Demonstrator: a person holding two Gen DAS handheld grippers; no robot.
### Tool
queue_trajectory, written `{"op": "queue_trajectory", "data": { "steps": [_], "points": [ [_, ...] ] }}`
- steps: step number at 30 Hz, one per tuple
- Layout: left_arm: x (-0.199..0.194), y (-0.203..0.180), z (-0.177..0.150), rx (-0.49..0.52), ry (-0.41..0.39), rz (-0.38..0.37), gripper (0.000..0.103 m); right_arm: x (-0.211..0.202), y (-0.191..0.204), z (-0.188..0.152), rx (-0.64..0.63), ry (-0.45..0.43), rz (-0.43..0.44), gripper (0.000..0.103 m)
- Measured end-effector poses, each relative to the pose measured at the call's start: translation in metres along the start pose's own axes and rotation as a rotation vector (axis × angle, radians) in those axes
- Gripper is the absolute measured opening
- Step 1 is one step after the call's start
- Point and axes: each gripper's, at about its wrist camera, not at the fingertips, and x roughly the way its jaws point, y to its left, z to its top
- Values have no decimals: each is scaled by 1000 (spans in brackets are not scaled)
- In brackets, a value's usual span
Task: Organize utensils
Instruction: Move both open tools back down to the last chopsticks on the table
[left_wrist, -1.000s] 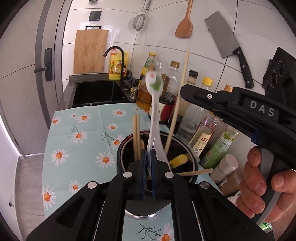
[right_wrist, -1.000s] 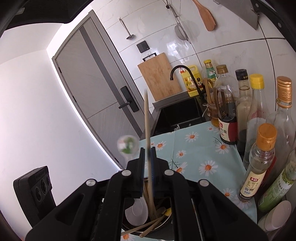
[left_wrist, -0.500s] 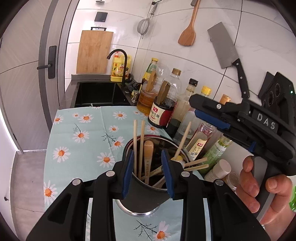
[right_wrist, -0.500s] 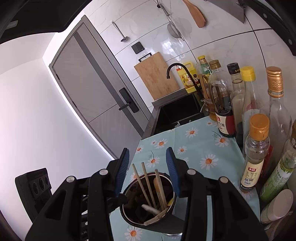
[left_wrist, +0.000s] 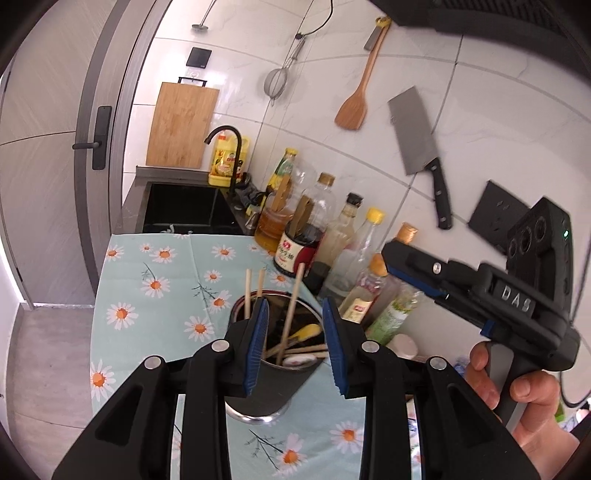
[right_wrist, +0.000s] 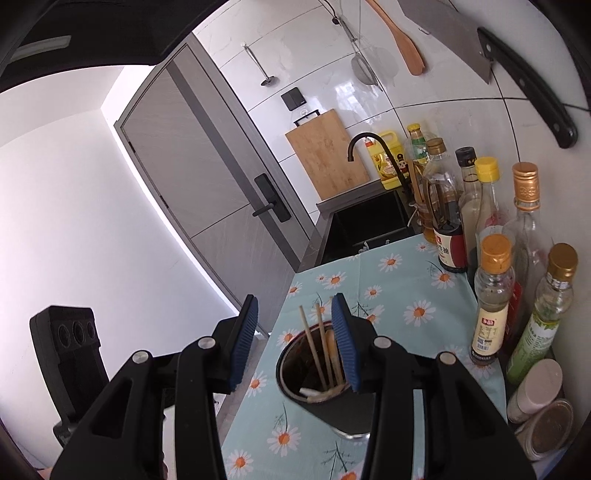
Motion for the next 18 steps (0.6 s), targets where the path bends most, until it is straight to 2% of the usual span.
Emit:
{"op": "queue_trajectory", "data": {
  "steps": [4,14,18],
  "points": [
    [-26,-5,-5,-15,-1,-44,30,-25,13,-9,-54,36,-16,51],
    [-72,-15,-40,-22,61,-97,30,-64,25,-54,-128,186,-40,51],
    [-84,-16,-58,-31,97,-104,33,-65,25,-78,-134,284,-43,55]
  ]
}}
